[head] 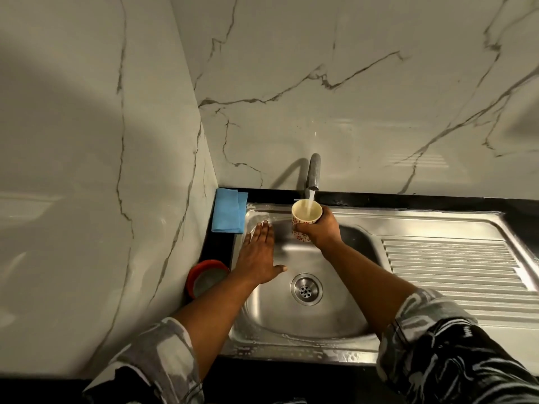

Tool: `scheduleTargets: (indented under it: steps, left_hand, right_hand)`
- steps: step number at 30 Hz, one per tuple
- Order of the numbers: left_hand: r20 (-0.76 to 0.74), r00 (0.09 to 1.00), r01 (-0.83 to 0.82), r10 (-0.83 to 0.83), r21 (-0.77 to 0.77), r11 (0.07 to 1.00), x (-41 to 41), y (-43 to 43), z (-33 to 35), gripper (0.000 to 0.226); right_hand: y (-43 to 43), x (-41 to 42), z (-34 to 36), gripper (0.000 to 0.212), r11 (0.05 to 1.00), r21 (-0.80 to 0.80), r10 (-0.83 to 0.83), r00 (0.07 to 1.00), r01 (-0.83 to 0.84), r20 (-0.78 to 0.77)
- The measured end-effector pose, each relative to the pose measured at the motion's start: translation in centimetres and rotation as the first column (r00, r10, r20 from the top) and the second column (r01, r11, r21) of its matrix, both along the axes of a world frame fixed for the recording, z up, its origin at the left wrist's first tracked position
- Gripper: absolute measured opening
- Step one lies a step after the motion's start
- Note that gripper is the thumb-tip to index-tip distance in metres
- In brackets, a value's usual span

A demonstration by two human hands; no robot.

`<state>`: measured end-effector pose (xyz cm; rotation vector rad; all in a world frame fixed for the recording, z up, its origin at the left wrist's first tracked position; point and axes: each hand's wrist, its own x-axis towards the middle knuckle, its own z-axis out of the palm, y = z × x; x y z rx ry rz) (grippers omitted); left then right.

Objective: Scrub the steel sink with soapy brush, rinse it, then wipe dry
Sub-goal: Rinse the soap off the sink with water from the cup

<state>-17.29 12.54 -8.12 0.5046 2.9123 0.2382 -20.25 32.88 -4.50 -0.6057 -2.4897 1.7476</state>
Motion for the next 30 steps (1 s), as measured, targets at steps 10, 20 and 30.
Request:
scheduleTargets:
  steps: [10,20,30]
  left_hand:
    - [0.003,1.0,-0.019,0.019,-0.003,1.0,0.1,0.4,0.3,0.123]
    - [0.018,0.999,-0.038,0.038,-0.01,0.999,0.4,0.9,0.3,0.122]
    - [0.018,0.998,-0.054,0.054,0.001,0.999,0.0,1.5,0.3,0.122]
  right_hand:
    - [0.4,-0.2,0.3,0.093,0.999,0.014,0.034,0.999,-0.033,-0.036]
    - [1.3,-0.6,0.2,0.092,0.998,0.034,0.054,0.998,-0.052,-0.042]
    - [1.9,-1.1,0.3,0.094,0.996,0.053,0.077,0.996,-0.075,-0.044]
